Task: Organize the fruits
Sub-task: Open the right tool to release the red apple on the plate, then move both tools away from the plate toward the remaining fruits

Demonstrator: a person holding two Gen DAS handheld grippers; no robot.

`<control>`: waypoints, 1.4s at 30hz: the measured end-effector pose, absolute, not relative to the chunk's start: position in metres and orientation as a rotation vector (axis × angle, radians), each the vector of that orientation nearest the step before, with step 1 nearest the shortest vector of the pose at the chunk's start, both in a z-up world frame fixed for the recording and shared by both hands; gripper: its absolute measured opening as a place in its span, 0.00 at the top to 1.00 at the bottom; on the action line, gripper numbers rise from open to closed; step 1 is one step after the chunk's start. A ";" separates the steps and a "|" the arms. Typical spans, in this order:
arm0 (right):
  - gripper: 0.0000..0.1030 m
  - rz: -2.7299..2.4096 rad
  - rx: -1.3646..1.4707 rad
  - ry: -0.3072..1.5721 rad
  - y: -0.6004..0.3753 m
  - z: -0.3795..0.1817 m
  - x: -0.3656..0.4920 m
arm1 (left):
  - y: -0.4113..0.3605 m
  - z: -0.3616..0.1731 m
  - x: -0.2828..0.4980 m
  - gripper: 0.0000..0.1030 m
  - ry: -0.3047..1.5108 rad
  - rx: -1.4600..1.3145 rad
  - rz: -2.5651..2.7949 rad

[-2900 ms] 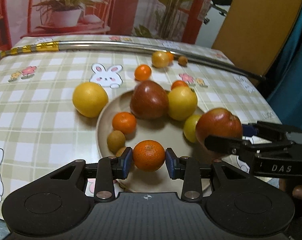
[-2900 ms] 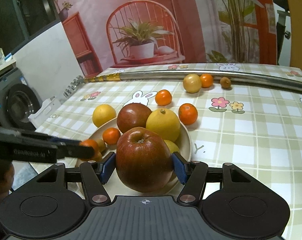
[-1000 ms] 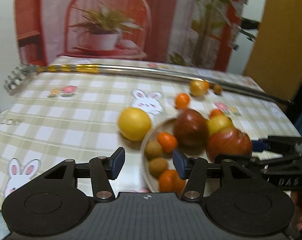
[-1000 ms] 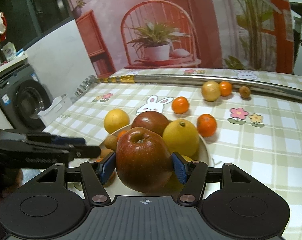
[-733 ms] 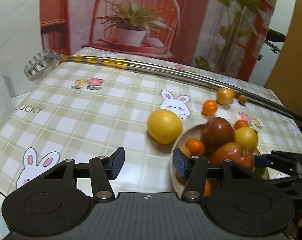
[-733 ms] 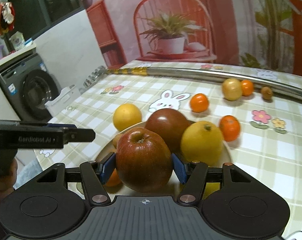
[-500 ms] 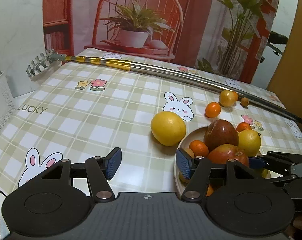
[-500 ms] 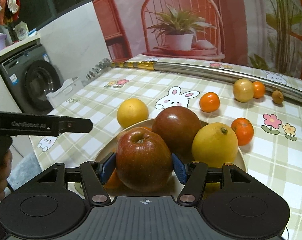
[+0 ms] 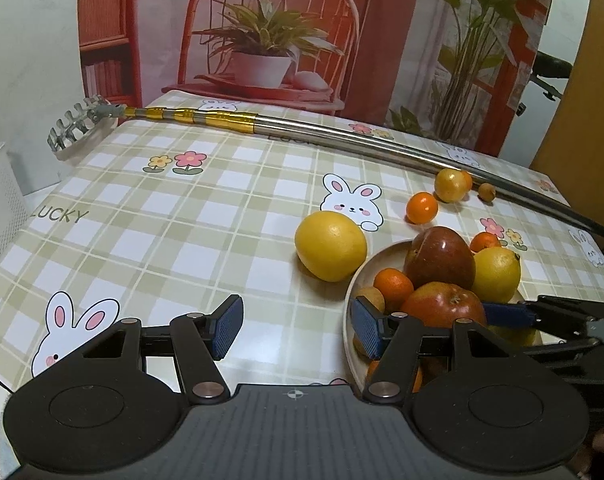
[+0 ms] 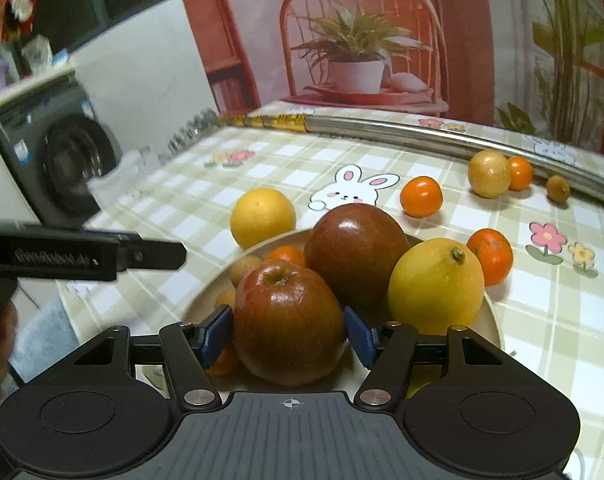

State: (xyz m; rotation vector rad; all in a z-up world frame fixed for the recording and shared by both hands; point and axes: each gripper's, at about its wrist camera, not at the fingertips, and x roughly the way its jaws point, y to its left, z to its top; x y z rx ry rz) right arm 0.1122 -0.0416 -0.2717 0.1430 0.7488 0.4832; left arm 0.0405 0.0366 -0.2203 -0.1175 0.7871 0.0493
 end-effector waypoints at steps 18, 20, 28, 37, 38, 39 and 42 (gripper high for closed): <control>0.44 0.289 0.229 0.646 -0.087 -0.247 0.082 | 0.031 -0.215 0.031 0.39 0.770 -0.118 0.030; 0.44 0.275 0.234 0.636 -0.091 -0.245 0.079 | 0.031 -0.215 0.031 0.39 0.770 -0.121 0.032; 0.44 0.219 0.231 0.616 -0.105 -0.239 0.078 | 0.031 -0.215 0.031 0.39 0.773 -0.118 0.036; 0.44 0.164 0.220 0.609 -0.120 -0.239 0.085 | 0.032 -0.217 0.033 0.39 0.772 -0.105 0.042; 0.44 0.158 0.218 0.608 -0.123 -0.239 0.087 | 0.032 -0.217 0.034 0.39 0.771 -0.102 0.042; 0.44 0.152 0.218 0.607 -0.125 -0.239 0.088 | 0.032 -0.217 0.035 0.39 0.770 -0.099 0.043; 0.44 0.138 0.216 0.600 -0.131 -0.238 0.091 | 0.033 -0.215 0.039 0.39 0.762 -0.089 0.047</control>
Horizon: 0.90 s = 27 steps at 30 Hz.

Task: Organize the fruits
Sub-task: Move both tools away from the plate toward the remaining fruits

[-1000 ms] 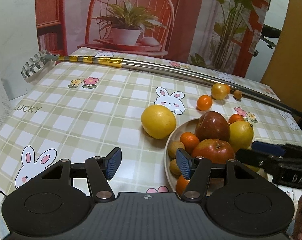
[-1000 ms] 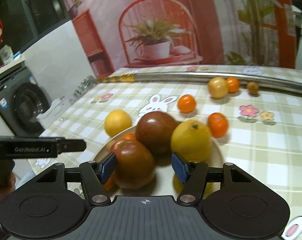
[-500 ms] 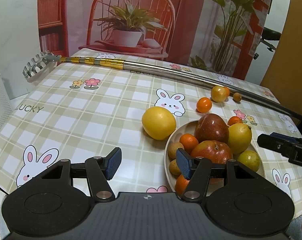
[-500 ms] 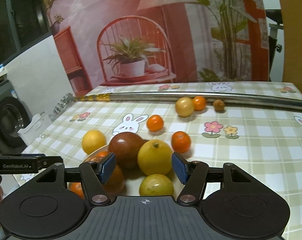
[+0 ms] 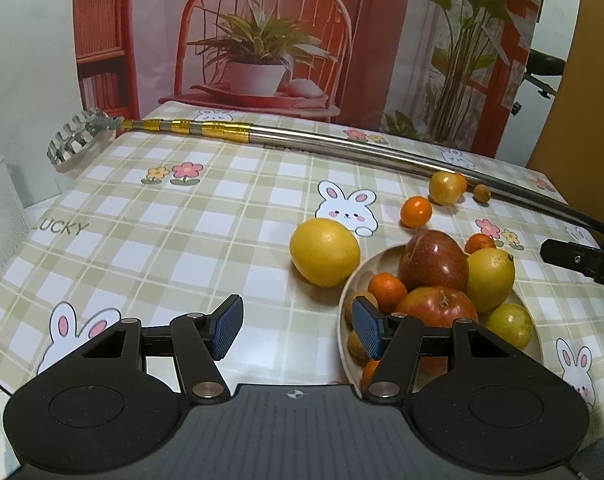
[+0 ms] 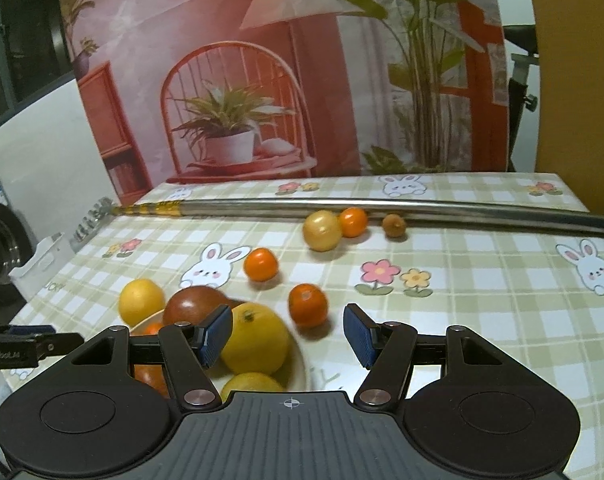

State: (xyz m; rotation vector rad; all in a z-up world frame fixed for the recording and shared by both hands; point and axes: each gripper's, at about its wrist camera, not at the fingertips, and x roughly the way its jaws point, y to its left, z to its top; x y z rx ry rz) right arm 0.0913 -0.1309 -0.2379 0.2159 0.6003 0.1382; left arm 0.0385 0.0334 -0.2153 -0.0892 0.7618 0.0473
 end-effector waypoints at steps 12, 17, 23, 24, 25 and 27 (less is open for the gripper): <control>0.44 0.102 0.187 0.577 -0.149 -0.230 0.111 | 0.051 -0.194 0.069 0.39 0.734 -0.118 -0.002; 0.44 0.092 0.194 0.575 -0.157 -0.230 0.122 | 0.052 -0.185 0.082 0.39 0.727 -0.111 -0.027; 0.44 0.089 0.202 0.569 -0.163 -0.227 0.135 | 0.052 -0.180 0.095 0.39 0.735 -0.119 -0.068; 0.44 0.088 0.202 0.566 -0.163 -0.226 0.137 | 0.053 -0.180 0.097 0.39 0.739 -0.122 -0.074; 0.44 0.087 0.202 0.563 -0.164 -0.225 0.139 | 0.053 -0.180 0.099 0.39 0.743 -0.124 -0.078; 0.44 0.087 0.202 0.560 -0.165 -0.224 0.143 | 0.056 -0.181 0.102 0.39 0.753 -0.135 -0.081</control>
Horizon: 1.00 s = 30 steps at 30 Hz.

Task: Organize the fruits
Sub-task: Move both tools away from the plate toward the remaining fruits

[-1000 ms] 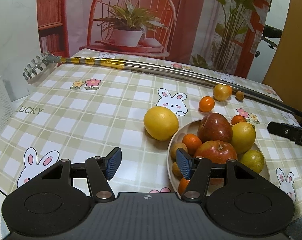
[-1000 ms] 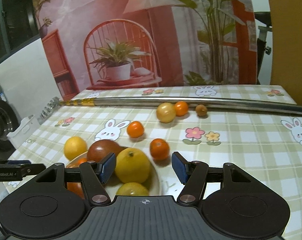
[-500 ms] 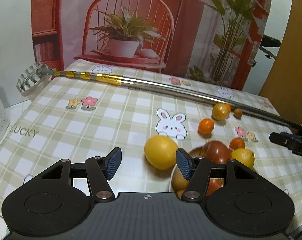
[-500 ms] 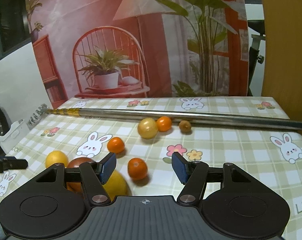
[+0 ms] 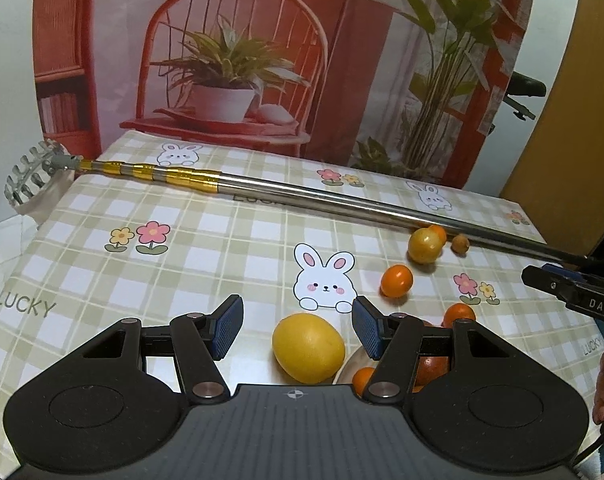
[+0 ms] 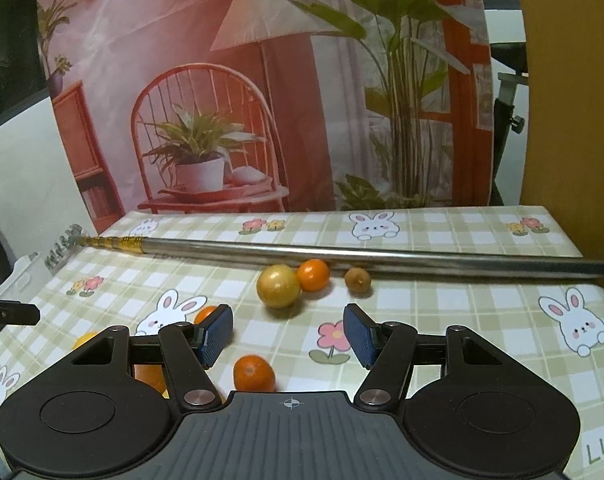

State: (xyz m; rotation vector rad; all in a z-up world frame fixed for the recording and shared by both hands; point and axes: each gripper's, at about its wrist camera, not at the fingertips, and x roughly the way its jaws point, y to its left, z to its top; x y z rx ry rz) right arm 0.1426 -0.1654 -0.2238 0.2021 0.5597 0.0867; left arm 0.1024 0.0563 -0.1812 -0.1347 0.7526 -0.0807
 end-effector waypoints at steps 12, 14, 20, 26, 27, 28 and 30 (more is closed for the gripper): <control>0.44 0.087 0.241 0.588 -0.171 -0.234 0.152 | 0.071 -0.203 0.118 0.39 0.842 -0.192 -0.064; 0.44 0.088 0.240 0.593 -0.171 -0.235 0.153 | 0.070 -0.207 0.121 0.39 0.855 -0.192 -0.068; 0.44 0.093 0.252 0.601 -0.170 -0.238 0.155 | 0.068 -0.222 0.135 0.39 0.904 -0.241 -0.077; 0.44 0.085 0.262 0.610 -0.171 -0.242 0.155 | 0.061 -0.227 0.140 0.39 0.915 -0.240 -0.094; 0.44 0.084 0.262 0.612 -0.171 -0.242 0.155 | 0.060 -0.228 0.141 0.39 0.922 -0.239 -0.094; 0.44 0.083 0.260 0.613 -0.172 -0.243 0.155 | 0.059 -0.230 0.141 0.39 0.927 -0.242 -0.094; 0.44 0.082 0.264 0.615 -0.173 -0.244 0.155 | 0.061 -0.233 0.143 0.39 0.938 -0.259 -0.091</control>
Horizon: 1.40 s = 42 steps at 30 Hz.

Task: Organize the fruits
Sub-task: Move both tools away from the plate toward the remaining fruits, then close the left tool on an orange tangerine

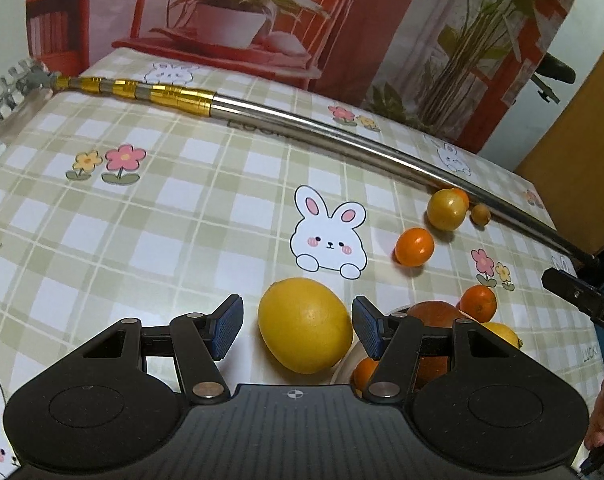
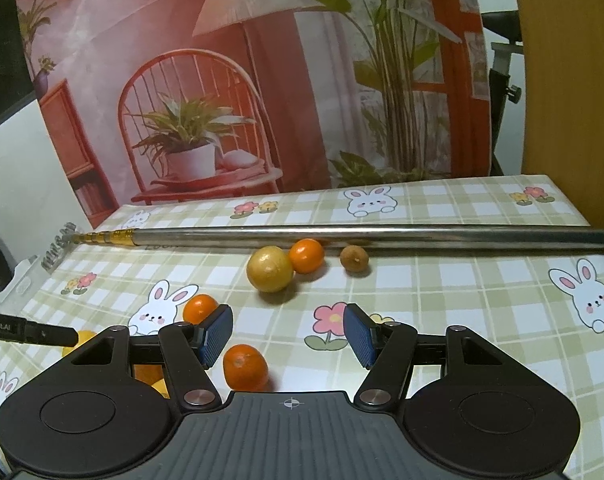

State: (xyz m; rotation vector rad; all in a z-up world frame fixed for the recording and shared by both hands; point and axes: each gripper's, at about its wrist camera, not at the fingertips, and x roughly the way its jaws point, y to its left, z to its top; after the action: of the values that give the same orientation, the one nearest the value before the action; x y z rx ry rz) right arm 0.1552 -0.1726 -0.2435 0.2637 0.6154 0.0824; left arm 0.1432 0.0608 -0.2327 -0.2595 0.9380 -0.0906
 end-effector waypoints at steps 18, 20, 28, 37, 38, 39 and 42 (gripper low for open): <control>0.44 0.081 0.269 0.629 -0.174 -0.253 0.160 | -0.010 -0.205 0.201 0.42 0.880 -0.086 -0.302; 0.44 0.077 0.273 0.630 -0.177 -0.254 0.159 | -0.020 -0.212 0.220 0.42 0.909 -0.113 -0.320; 0.44 0.049 0.318 0.638 -0.193 -0.262 0.155 | -0.048 -0.248 0.265 0.45 1.028 -0.089 -0.297; 0.44 0.035 0.351 0.643 -0.205 -0.269 0.155 | -0.049 -0.266 0.273 0.61 1.078 -0.072 -0.302; 0.44 0.035 0.354 0.643 -0.205 -0.270 0.154 | -0.049 -0.267 0.274 0.63 1.079 -0.078 -0.303; 0.44 0.035 0.356 0.644 -0.205 -0.270 0.154 | -0.047 -0.268 0.273 0.63 1.076 -0.080 -0.303; 0.44 0.036 0.361 0.647 -0.205 -0.271 0.154 | -0.046 -0.265 0.267 0.63 1.063 -0.066 -0.293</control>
State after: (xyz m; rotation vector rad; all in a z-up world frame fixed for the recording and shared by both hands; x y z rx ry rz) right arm 0.1536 -0.2052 -0.2706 0.3612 0.6469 0.0363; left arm 0.2671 -0.0462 -0.2654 -0.0665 1.0633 -0.2926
